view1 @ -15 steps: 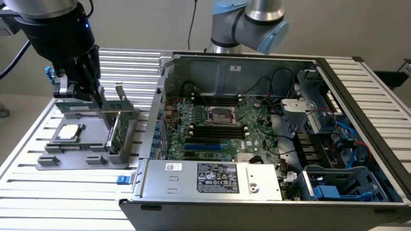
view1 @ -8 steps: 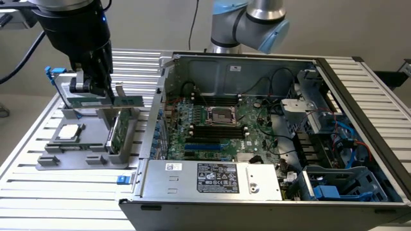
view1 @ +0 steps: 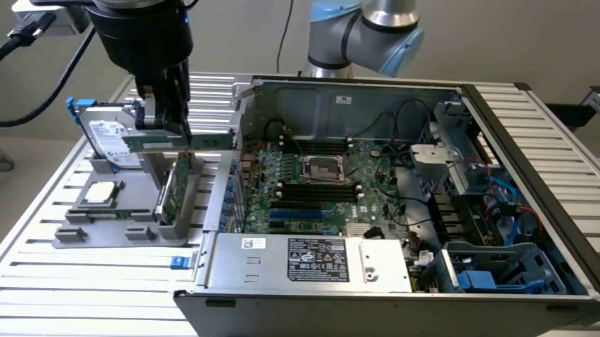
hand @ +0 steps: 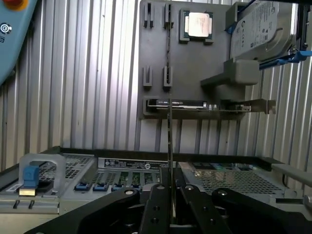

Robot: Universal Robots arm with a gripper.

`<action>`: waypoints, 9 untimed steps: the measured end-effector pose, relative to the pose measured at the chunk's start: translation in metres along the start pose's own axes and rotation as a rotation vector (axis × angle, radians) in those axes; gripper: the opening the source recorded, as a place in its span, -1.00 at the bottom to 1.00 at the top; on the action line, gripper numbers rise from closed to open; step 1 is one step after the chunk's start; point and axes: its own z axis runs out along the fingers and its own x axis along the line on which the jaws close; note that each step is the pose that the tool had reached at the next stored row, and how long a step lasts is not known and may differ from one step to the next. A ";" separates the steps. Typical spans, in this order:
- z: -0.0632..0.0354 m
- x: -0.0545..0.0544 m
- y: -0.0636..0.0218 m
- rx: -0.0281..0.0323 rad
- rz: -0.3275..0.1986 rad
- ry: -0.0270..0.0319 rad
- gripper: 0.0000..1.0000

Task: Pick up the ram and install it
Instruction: 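Pick up the ram and move it above insertion slot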

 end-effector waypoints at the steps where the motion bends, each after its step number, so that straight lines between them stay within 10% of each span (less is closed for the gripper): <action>1: -0.0004 0.000 -0.0045 0.0000 0.000 -0.0034 -0.71; 9: -0.0036 0.002 -0.0410 -0.0010 0.000 -0.0274 -0.71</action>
